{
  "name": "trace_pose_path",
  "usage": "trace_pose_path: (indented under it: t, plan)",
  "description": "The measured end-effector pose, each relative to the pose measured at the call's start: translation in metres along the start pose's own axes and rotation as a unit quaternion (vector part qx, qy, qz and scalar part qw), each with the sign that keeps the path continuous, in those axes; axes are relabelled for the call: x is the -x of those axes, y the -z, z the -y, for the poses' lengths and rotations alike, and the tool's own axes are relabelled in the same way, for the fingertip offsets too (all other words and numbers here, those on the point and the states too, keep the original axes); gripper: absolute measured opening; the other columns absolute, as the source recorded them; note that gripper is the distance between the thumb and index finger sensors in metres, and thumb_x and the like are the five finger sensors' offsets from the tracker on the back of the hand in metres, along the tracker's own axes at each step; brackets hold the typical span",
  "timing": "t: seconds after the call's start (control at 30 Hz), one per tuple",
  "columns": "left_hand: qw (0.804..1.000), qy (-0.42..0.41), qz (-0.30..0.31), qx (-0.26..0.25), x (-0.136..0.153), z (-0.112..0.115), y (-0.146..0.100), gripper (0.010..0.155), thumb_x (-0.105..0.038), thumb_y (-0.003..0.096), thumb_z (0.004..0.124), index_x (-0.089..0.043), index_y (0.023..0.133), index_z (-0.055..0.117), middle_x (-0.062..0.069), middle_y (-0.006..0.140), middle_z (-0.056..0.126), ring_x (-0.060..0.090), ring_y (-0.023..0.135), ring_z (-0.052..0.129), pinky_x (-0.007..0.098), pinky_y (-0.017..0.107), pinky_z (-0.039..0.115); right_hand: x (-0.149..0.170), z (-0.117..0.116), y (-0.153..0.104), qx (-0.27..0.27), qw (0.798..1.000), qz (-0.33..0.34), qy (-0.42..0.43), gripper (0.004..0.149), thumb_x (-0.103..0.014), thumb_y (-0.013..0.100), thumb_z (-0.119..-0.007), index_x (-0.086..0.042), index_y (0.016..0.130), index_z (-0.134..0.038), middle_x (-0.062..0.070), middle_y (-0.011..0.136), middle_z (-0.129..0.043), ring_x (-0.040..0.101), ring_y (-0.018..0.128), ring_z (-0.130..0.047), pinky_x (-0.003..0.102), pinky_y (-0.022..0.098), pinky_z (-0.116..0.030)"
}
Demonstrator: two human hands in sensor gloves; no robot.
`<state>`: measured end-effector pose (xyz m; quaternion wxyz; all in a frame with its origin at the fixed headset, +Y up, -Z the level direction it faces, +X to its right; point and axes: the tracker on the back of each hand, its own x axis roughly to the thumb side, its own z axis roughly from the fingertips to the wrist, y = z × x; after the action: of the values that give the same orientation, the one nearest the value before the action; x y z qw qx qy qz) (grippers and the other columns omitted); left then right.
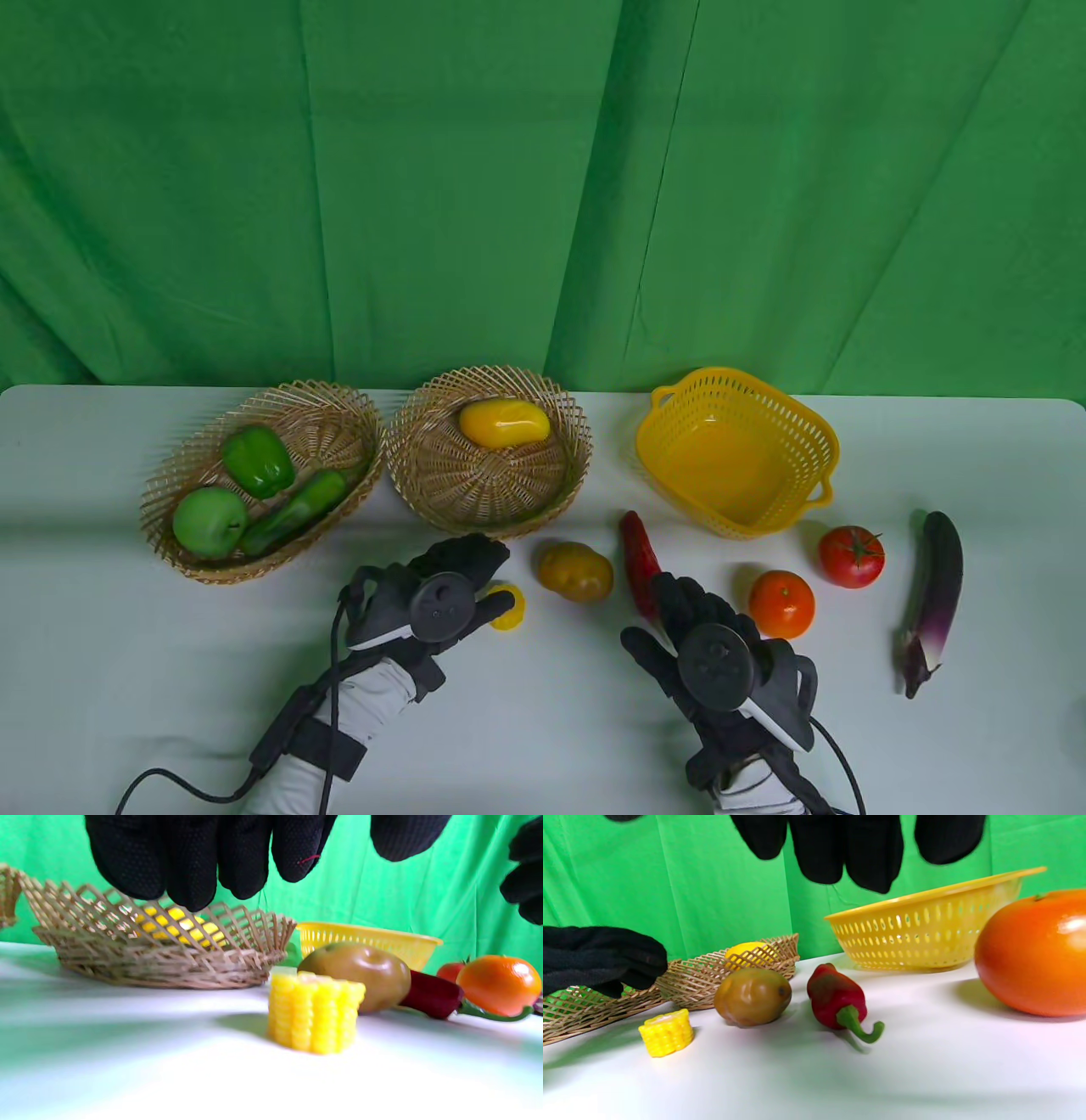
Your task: Place 10 objects into 3 containers, with green background
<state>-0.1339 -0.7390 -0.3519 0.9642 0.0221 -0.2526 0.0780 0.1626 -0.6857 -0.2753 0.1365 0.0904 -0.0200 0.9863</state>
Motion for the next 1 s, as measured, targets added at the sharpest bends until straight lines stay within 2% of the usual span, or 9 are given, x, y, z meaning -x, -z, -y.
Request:
trace_pose_path:
  t: [0.4,0.73,1.0]
  plan:
    - [0.995,0.032,0.011,0.094,-0.011,0.036,0.011,0.073,-0.063,0.0531,0.067,-0.024,0.114,0.054,0.017,0.114,0.068,0.043,0.098,0.081,0.058,0.062,0.074,0.001,0.000,0.000,-0.001,1.000,-0.001,0.000,0.078,-0.067,0.056,-0.051,-0.019,0.117,-0.046,0.021,0.118,-0.059,0.052,0.100,-0.064,0.073,0.071,-0.052]
    - [0.992,0.080,0.015,0.096,-0.016,0.039,0.023,0.068,-0.056,0.0512,0.076,-0.025,0.108,0.053,0.009,0.105,0.079,0.029,0.088,0.094,0.045,0.058,0.082,0.001,0.000,0.001,0.000,1.000,-0.002,0.000,0.078,-0.067,0.056,-0.051,-0.019,0.117,-0.046,0.021,0.118,-0.059,0.052,0.101,-0.064,0.073,0.071,-0.052]
    - [0.994,0.055,0.019,0.094,-0.013,0.039,0.025,0.069,-0.056,0.0499,0.076,-0.023,0.107,0.056,0.008,0.100,0.083,0.026,0.081,0.097,0.042,0.056,0.083,0.002,0.000,0.001,0.000,1.000,-0.002,0.001,0.078,-0.067,0.056,-0.051,-0.019,0.117,-0.046,0.021,0.118,-0.059,0.053,0.100,-0.064,0.073,0.071,-0.052]
